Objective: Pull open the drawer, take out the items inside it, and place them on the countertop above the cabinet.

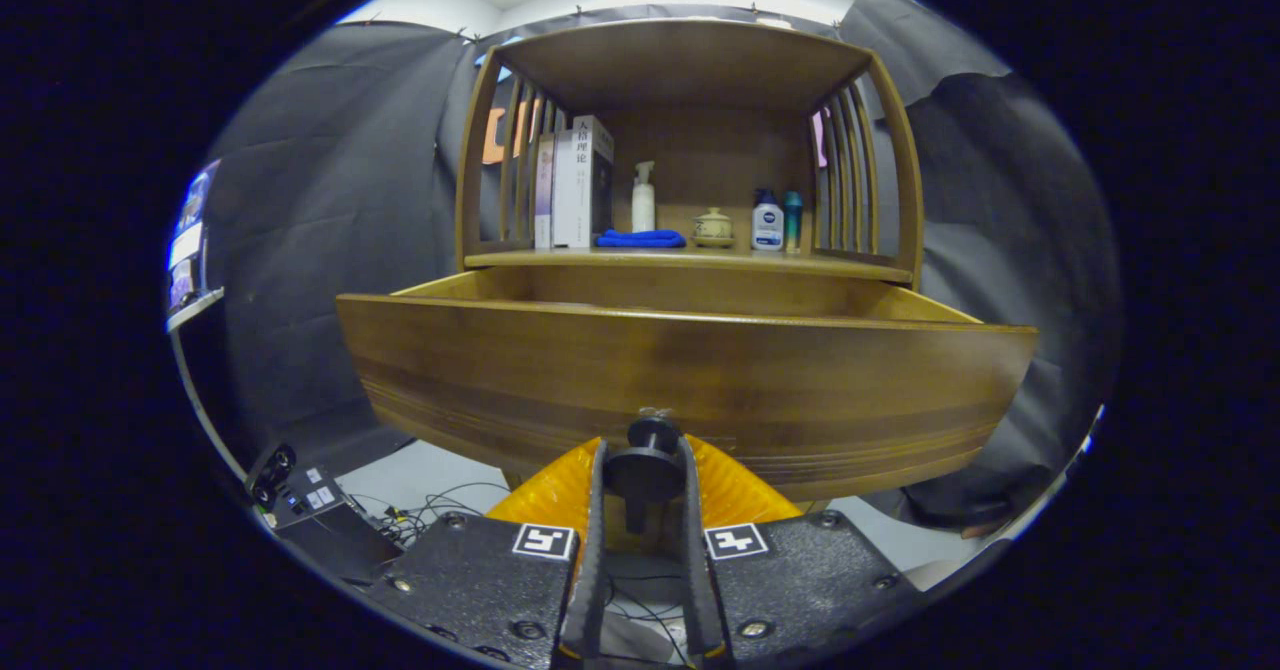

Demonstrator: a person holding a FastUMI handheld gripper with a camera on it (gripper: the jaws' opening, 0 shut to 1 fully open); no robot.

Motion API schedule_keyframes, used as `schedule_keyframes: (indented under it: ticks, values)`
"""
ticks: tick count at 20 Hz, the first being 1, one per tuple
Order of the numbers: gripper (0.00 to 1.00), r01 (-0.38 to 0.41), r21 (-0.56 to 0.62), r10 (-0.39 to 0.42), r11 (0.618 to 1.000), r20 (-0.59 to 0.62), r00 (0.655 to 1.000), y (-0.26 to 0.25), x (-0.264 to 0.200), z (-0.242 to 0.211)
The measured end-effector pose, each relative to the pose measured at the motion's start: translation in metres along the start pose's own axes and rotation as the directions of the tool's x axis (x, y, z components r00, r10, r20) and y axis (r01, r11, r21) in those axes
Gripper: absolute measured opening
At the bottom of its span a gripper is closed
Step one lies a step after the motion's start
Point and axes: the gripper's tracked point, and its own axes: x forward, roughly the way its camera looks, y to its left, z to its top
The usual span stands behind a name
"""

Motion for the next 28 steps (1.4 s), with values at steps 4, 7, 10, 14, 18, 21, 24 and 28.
schedule_keyframes:
  ticks: [4,7,10,14,18,21,24,28]
  values:
    - [0.35,0.004,-0.022,-0.003,1.0,0.028,1.0,0.0,0.001,0.0]
    - [0.56,-0.001,0.015,0.0,1.0,0.038,0.999,0.0,0.001,-0.005]
    - [0.94,0.037,0.043,-0.041,0.998,0.095,0.995,-0.01,-0.003,0.006]
    - [0.94,0.079,-0.054,-0.069,0.995,0.17,0.983,-0.018,-0.026,0.041]
    - [0.94,0.068,-0.118,-0.028,0.991,0.313,0.949,-0.02,-0.052,0.108]
    - [0.94,0.028,-0.144,0.016,0.989,0.294,0.956,-0.018,-0.041,0.149]
    - [0.94,-0.021,-0.12,0.043,0.992,0.184,0.982,-0.015,-0.011,0.169]
    - [0.94,-0.046,-0.154,0.042,0.987,-0.029,0.999,-0.007,0.042,0.163]
